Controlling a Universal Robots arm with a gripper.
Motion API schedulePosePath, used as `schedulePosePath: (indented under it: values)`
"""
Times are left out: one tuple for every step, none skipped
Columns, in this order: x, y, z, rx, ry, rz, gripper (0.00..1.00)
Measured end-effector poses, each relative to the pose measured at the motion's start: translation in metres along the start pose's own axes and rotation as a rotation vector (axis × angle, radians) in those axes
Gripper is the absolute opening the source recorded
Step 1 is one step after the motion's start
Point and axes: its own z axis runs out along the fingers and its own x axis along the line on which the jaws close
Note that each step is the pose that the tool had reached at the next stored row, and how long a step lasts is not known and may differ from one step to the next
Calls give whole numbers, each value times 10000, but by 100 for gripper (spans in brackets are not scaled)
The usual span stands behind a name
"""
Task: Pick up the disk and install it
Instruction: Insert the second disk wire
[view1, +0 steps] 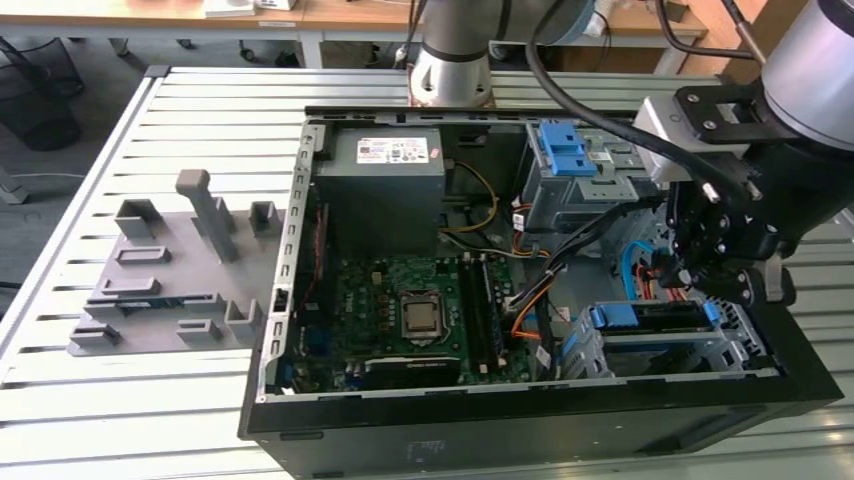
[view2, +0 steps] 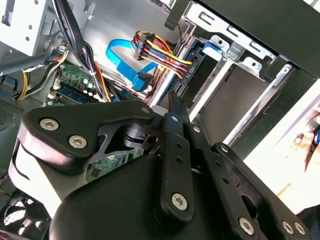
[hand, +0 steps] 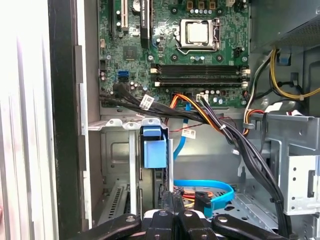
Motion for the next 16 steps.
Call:
schedulePosePath:
  values:
    - [-11,0,-5,0,2,0,11]
    - [-24,1,-5,0,1,0,11]
    - [-37,2,-6,0,1,0,11]
    - [-48,2,-5,0,0,0,11]
    - [-61,3,-5,0,1,0,11]
    - [-75,3,-5,0,1,2,11]
    - [-90,4,-4,0,1,2,11]
    - [-108,5,-3,0,0,3,11]
    - [-125,5,-4,-1,0,3,11]
    - [-136,5,-11,-6,3,3,11]
    - [-144,5,-22,-14,4,3,11]
    - [-147,5,-31,-25,5,4,11]
    - [-148,5,-34,-34,2,6,11]
    - [-149,5,-34,-41,0,7,11]
    - [-149,5,-34,-43,0,7,11]
    - [-149,4,-36,-45,3,6,11]
